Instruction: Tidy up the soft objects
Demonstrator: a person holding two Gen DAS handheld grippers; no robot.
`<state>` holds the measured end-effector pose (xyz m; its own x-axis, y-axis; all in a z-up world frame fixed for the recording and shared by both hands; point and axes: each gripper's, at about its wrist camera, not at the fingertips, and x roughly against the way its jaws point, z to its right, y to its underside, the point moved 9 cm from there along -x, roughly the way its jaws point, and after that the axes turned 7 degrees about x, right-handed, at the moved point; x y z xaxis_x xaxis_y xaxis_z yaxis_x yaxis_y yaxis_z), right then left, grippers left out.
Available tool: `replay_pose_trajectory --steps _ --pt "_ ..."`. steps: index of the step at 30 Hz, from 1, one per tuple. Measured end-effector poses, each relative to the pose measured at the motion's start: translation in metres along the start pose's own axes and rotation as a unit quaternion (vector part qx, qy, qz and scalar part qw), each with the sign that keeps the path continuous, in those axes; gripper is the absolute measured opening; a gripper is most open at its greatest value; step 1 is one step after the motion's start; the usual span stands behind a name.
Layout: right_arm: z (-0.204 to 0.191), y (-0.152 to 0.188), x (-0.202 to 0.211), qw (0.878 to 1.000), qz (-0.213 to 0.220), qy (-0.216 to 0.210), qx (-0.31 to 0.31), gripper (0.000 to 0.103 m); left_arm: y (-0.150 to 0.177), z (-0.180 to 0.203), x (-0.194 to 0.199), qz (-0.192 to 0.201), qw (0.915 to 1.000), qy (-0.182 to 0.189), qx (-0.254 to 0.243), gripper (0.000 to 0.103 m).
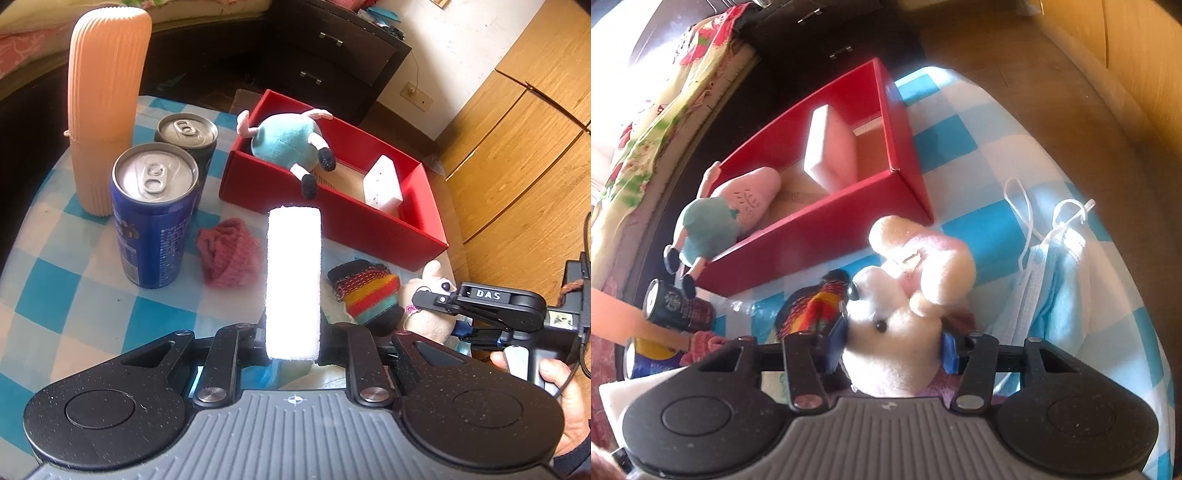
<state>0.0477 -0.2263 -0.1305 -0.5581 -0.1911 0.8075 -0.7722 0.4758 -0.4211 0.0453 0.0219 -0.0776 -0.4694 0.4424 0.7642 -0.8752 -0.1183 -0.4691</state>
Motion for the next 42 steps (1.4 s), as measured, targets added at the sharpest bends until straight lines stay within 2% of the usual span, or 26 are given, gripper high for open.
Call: replay_pose_trajectory --steps 8,16,22,37,42 --pt "-0.014 -0.002 0.028 0.999 0.020 -0.020 0.027 0.028 0.001 0.009 -0.003 0.000 1.0000 0.006 -0.005 0.018" --pt "-0.029 -0.004 0.050 0.996 0.026 -0.083 0.033 0.028 -0.002 0.014 -0.004 0.004 0.9998 0.016 -0.004 0.018" --pt "-0.044 -0.007 0.065 0.993 0.041 -0.098 0.053 0.028 -0.005 0.017 -0.002 0.015 0.9997 0.017 -0.009 0.018" --pt "-0.058 -0.013 0.077 0.990 0.067 -0.101 0.078 0.028 -0.027 0.035 0.005 0.058 0.9977 0.024 -0.026 0.018" --pt "-0.064 -0.022 0.085 0.986 0.101 -0.078 0.104 0.028 -0.038 0.049 0.007 0.080 0.9957 0.024 -0.042 0.018"
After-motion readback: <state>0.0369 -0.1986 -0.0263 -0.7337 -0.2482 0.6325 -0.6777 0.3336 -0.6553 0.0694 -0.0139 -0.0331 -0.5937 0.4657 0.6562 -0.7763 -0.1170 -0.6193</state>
